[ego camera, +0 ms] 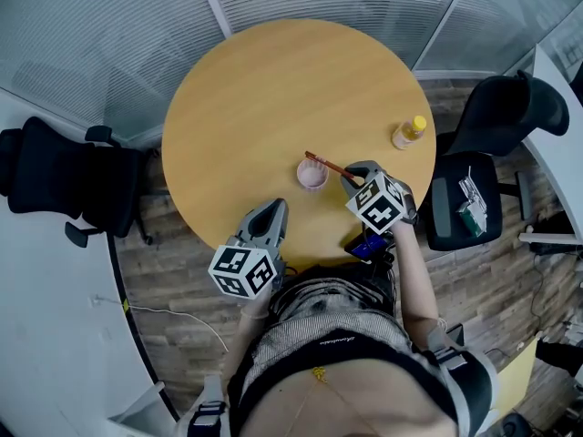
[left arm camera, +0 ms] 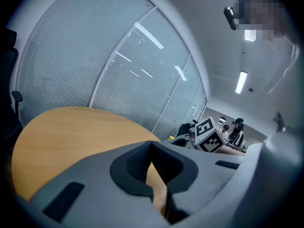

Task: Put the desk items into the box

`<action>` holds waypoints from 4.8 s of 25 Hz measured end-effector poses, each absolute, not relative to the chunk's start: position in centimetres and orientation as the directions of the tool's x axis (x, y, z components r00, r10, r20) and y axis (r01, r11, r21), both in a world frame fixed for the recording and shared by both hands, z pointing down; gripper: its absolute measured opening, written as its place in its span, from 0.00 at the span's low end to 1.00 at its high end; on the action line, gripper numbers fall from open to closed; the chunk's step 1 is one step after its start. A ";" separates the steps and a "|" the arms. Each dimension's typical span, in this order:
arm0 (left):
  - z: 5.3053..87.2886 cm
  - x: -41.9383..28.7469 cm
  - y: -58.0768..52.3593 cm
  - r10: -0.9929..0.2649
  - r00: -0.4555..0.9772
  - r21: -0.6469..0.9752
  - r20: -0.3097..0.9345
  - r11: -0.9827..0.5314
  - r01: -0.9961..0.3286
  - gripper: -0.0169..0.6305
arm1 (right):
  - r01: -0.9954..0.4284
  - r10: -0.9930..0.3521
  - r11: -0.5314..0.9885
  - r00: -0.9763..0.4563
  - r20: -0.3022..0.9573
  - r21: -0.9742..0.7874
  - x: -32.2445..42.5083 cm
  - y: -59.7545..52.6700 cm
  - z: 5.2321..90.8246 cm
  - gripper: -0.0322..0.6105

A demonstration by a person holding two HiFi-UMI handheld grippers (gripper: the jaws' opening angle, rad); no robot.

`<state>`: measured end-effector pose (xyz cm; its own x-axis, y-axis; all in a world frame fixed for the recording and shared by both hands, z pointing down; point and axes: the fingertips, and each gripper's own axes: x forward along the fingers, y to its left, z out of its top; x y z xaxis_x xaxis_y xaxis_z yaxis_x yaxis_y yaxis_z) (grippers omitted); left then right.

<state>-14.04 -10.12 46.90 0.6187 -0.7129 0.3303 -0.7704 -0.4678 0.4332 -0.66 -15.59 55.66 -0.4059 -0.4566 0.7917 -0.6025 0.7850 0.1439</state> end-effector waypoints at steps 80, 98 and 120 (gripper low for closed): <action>47.9 -12.3 -9.4 -0.680 0.644 0.451 0.351 -0.480 -0.752 0.03 | -0.640 -0.396 0.769 -0.484 0.781 -0.007 -1.0 -13.7 59.8 0.24; 48.2 -9.6 -7.2 -0.631 0.690 0.461 0.355 -0.524 -0.716 0.03 | -0.585 -0.454 0.810 -0.577 0.679 0.045 -2.6 -9.4 55.9 0.10; 44.3 -8.4 -9.0 -0.656 0.707 0.346 0.265 -0.619 -0.705 0.03 | -0.574 -0.555 0.819 -0.794 0.249 -0.005 -5.4 -9.2 43.9 0.09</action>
